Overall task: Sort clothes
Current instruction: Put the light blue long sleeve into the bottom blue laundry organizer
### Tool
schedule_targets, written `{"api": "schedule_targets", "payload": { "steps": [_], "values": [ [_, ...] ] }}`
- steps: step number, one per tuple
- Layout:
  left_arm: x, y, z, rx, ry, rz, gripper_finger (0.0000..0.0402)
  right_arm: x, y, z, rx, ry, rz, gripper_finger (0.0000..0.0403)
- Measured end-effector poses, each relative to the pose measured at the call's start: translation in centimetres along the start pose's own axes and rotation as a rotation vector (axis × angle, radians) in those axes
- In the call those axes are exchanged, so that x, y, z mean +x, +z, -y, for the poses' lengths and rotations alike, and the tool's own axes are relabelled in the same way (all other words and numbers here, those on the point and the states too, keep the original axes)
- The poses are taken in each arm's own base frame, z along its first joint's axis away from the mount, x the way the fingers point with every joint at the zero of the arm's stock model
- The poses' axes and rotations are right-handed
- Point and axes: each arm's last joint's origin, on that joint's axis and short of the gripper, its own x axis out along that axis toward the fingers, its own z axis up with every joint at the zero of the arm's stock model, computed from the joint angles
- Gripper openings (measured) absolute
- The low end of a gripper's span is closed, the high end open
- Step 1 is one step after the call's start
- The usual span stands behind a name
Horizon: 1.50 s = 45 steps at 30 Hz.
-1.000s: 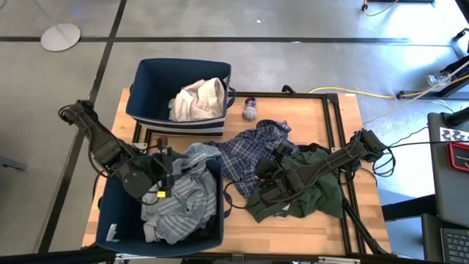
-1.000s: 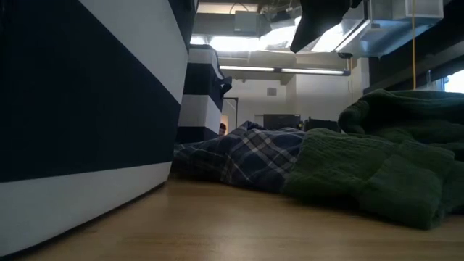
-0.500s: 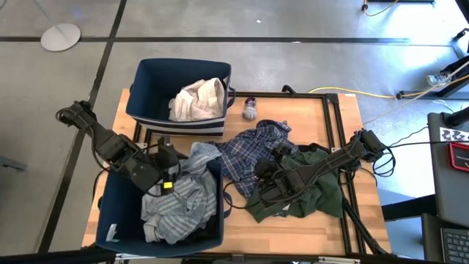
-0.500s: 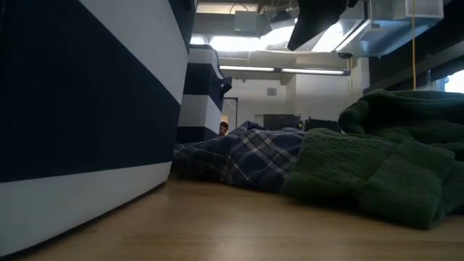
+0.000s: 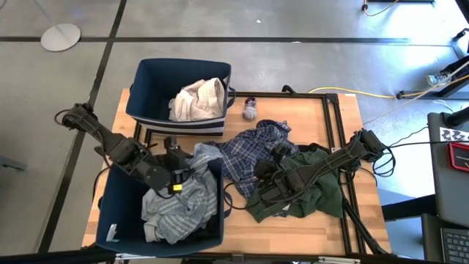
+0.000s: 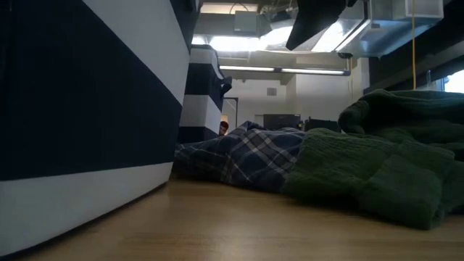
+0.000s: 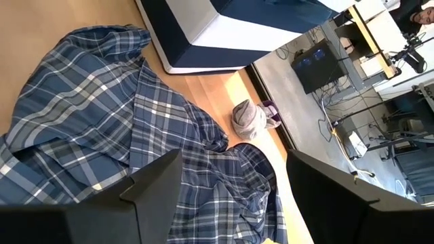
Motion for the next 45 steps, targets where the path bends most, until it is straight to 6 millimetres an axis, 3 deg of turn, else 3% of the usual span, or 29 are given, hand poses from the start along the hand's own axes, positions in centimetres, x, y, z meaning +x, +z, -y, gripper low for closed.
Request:
{"api": "schedule_targets", "payload": {
  "steps": [19,30,34,38,45],
  "values": [
    [-2.0,-0.7,2.4,0.137,-0.145,0.057,0.0007,0.0,0.0,0.0,0.0,0.001,0.0,0.0264],
    [-2.9,-1.0,3.0,0.163,-0.182,0.056,0.001,0.0,0.0,0.0,0.004,0.003,0.002,0.0264],
    [-4.9,0.4,1.8,0.227,-0.197,0.074,0.001,0.0,0.0,0.0,0.004,0.003,0.003,0.0264],
    [-6.3,1.6,0.7,0.184,-0.15,0.105,0.0012,0.0,0.0,0.0,0.005,0.003,0.002,0.0264],
    [-5.0,1.5,-1.5,0.11,0.033,0.022,0.0068,0.0,0.1,-0.1,0.009,0.004,0.005,0.0264]
  ]
}}
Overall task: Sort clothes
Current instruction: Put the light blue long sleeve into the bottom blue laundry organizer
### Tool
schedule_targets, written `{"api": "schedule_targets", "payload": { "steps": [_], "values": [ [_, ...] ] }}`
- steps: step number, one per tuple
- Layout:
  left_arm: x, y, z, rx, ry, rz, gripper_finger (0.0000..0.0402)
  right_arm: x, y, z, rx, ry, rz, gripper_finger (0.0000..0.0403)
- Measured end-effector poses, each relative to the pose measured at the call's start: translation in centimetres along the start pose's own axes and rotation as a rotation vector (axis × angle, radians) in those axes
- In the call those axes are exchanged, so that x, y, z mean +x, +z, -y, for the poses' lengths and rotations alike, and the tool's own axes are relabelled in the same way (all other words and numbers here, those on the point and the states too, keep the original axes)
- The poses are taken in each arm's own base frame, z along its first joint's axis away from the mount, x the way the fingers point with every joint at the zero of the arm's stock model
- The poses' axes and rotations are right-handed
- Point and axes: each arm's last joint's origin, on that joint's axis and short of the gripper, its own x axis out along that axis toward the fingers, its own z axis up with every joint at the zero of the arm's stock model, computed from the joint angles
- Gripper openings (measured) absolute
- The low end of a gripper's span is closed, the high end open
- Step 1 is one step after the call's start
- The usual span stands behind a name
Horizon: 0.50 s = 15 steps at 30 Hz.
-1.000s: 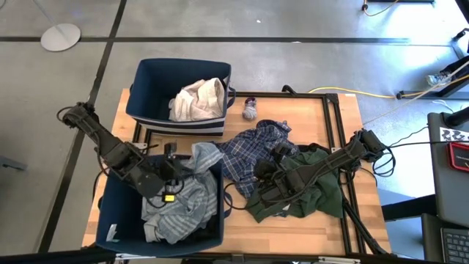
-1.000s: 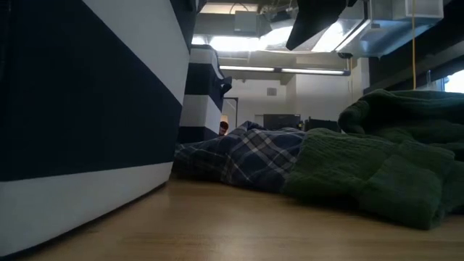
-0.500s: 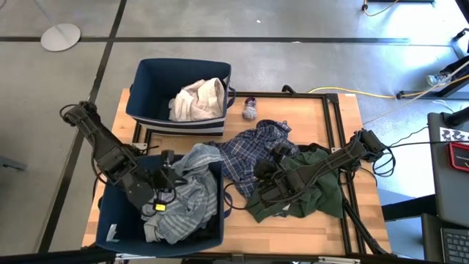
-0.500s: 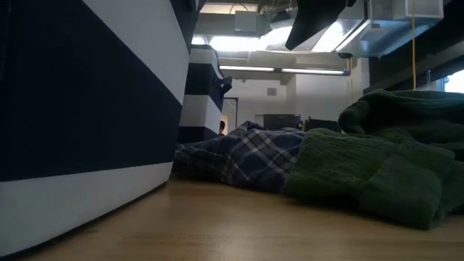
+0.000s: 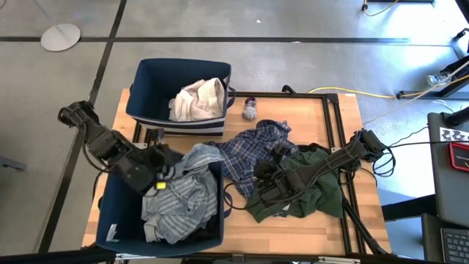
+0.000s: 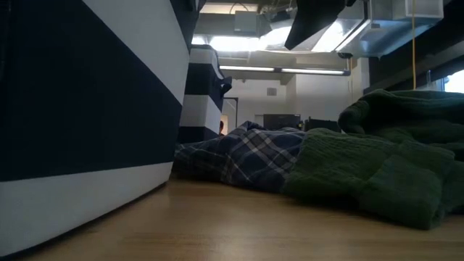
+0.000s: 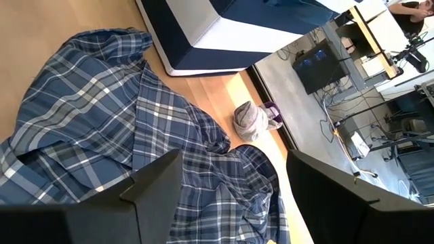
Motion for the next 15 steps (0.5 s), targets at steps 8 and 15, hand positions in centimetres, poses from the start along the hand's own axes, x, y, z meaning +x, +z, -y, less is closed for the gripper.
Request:
{"api": "schedule_targets", "payload": {
  "steps": [8,15],
  "values": [
    [1.9,-0.2,-1.0,-0.129,0.062,-0.06,0.0161,0.0,0.0,0.0,-0.001,-0.002,0.004,0.0264],
    [2.6,0.3,-0.9,-0.21,-0.02,-0.063,0.0195,0.0,0.1,0.0,0.004,-0.005,0.011,0.0264]
  ]
}}
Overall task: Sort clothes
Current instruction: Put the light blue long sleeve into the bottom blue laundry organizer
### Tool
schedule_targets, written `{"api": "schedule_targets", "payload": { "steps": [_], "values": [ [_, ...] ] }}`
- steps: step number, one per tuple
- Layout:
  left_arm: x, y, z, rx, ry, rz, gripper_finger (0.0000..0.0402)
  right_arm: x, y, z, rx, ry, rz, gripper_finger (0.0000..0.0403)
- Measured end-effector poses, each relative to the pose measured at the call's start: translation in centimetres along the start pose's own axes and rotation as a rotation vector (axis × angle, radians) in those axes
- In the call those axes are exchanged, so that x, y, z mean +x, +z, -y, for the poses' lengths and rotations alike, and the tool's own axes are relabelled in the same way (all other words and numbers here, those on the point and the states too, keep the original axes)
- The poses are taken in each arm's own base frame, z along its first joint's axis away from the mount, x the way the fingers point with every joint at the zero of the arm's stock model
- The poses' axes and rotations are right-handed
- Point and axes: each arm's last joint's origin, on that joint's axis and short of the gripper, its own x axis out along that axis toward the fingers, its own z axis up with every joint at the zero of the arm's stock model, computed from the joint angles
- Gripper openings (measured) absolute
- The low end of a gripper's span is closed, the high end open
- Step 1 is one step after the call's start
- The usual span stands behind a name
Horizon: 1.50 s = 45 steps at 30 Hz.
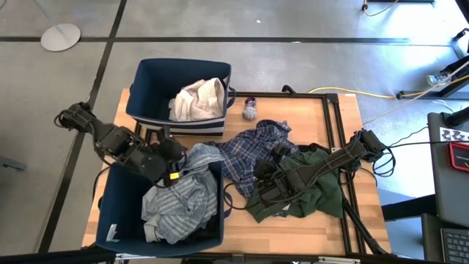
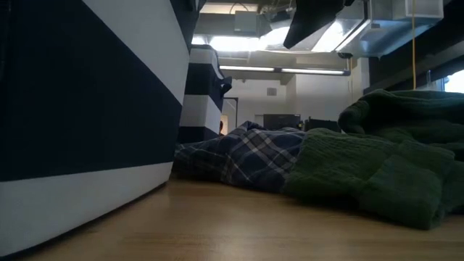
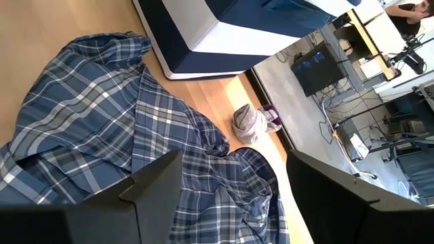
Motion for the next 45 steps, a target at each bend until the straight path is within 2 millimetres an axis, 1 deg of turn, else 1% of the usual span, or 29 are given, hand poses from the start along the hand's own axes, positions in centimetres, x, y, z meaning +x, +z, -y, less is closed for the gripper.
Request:
{"api": "schedule_targets", "payload": {
  "steps": [6,11,14,18,22,26,31,33,36,39,42,45],
  "values": [
    [0.3,0.1,-0.2,-0.007,0.013,-0.012,0.0195,0.0,0.0,0.0,-0.002,0.0,0.001,0.0264],
    [0.7,-0.2,-0.9,0.002,0.063,-0.06,0.018,0.0,0.0,0.0,-0.003,0.0,0.001,0.0264],
    [0.8,-0.1,-1.0,0.002,0.067,-0.062,0.0158,0.0,0.0,0.0,-0.003,0.0,0.001,0.0264],
    [1.0,-0.1,-0.8,0.002,0.018,-0.097,0.0119,0.0,0.0,0.0,-0.007,-0.005,0.005,0.0264],
    [1.3,-0.2,-0.5,0.008,0.002,-0.12,0.0092,0.0,0.0,0.0,-0.007,-0.005,0.006,0.0264],
    [1.6,-0.2,-0.3,0.062,0.002,-0.13,0.0065,0.0,0.0,0.0,-0.005,-0.004,0.007,0.0264],
    [1.6,-0.2,-0.3,0.11,0.0,-0.13,0.0011,0.0,0.0,0.0,-0.005,-0.005,0.007,0.0264],
    [1.6,-0.2,-0.2,0.123,0.001,-0.126,0.0006,0.0,0.0,0.0,-0.004,-0.004,0.007,0.0264],
    [1.4,-0.1,0.1,0.155,-0.008,-0.096,0.0004,0.0,0.0,0.0,-0.005,-0.005,0.007,0.0264],
    [1.0,0.2,0.9,0.192,-0.057,-0.033,0.0003,0.0,0.0,0.0,-0.005,-0.005,0.006,0.0264],
    [0.3,0.4,2.0,0.222,-0.122,0.037,0.0003,0.0,0.0,0.0,-0.005,-0.005,0.006,0.0264],
    [-0.6,0.2,3.3,0.277,-0.186,0.087,0.0003,0.0,0.0,0.0,-0.005,-0.004,0.007,0.0264]
  ]
}}
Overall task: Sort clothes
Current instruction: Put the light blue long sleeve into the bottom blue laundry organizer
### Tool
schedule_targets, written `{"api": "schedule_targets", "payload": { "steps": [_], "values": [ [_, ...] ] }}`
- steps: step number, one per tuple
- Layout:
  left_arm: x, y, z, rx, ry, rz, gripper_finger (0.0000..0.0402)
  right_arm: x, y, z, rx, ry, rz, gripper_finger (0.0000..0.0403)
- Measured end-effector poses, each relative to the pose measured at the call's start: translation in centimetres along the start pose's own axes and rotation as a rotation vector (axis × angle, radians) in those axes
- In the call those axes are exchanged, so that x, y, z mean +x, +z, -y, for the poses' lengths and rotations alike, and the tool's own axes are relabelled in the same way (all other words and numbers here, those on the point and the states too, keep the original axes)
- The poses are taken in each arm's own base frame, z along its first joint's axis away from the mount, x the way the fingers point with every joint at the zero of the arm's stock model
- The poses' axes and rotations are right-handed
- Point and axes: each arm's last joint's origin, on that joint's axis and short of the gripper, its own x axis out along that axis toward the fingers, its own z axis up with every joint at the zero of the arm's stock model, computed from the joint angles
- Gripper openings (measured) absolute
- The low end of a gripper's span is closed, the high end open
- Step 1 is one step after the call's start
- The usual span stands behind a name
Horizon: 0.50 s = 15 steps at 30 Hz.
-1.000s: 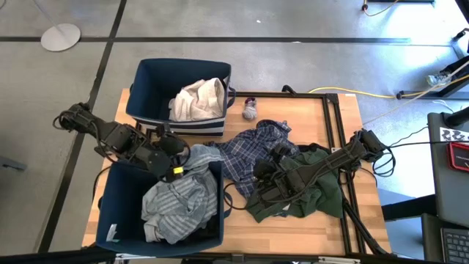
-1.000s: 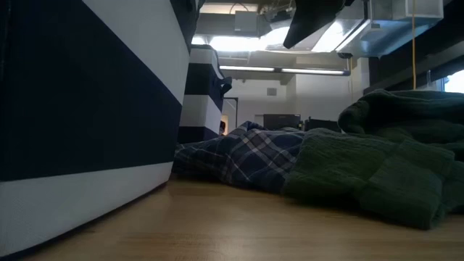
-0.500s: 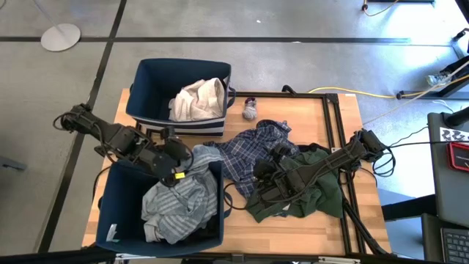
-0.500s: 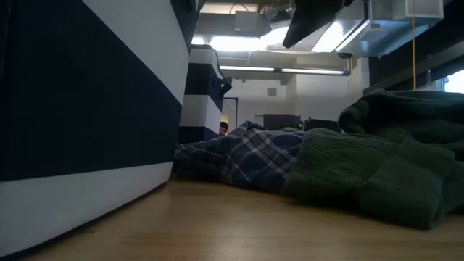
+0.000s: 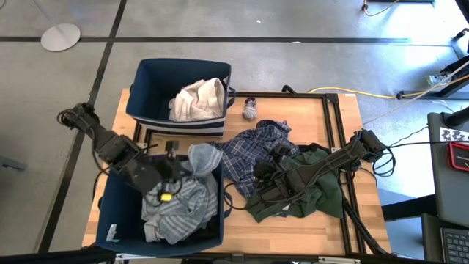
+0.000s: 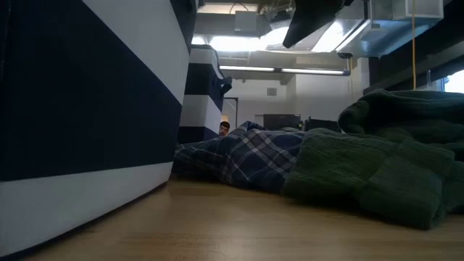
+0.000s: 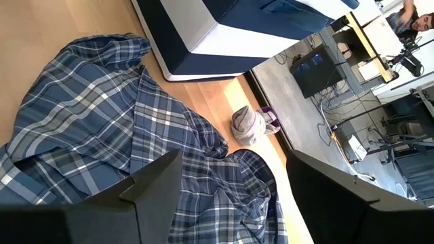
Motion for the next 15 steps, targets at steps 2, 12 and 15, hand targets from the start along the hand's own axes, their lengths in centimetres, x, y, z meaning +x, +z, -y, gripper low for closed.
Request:
{"api": "schedule_targets", "payload": {
  "steps": [2,12,15],
  "values": [
    [-0.6,-0.1,1.0,0.049,-0.044,0.026,0.0003,0.0,0.0,0.0,0.0,0.0,0.0,0.0264],
    [-4.1,-1.6,5.7,0.076,-0.278,0.079,0.0002,0.0,0.0,0.0,0.0,0.0,0.0,0.0264],
    [-3.8,-3.2,6.8,0.036,-0.295,0.028,0.0002,0.0,0.0,0.0,0.001,0.0,0.0,0.0264]
  ]
}}
